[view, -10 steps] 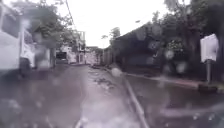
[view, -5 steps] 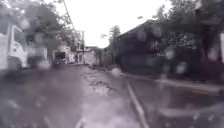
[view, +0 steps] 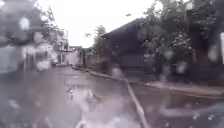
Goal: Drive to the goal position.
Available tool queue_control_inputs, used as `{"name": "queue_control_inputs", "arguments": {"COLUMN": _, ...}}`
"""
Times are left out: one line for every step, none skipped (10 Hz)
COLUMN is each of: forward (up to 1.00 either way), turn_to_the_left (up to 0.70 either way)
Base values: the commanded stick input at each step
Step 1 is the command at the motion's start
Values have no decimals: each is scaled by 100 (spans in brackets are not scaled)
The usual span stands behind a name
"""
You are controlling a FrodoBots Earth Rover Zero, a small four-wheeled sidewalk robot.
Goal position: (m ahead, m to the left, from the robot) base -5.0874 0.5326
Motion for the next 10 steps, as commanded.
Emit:
{"name": "queue_control_inputs", "arguments": {"forward": 100, "turn_to_the_left": 0}}
{"name": "queue_control_inputs", "arguments": {"forward": 100, "turn_to_the_left": 0}}
{"name": "queue_control_inputs", "arguments": {"forward": 100, "turn_to_the_left": 0}}
{"name": "queue_control_inputs", "arguments": {"forward": 100, "turn_to_the_left": 0}}
{"name": "queue_control_inputs", "arguments": {"forward": 100, "turn_to_the_left": 0}}
{"name": "queue_control_inputs", "arguments": {"forward": 100, "turn_to_the_left": 0}}
{"name": "queue_control_inputs", "arguments": {"forward": 100, "turn_to_the_left": 9}}
{"name": "queue_control_inputs", "arguments": {"forward": 100, "turn_to_the_left": 27}}
{"name": "queue_control_inputs", "arguments": {"forward": 100, "turn_to_the_left": 27}}
{"name": "queue_control_inputs", "arguments": {"forward": 100, "turn_to_the_left": 27}}
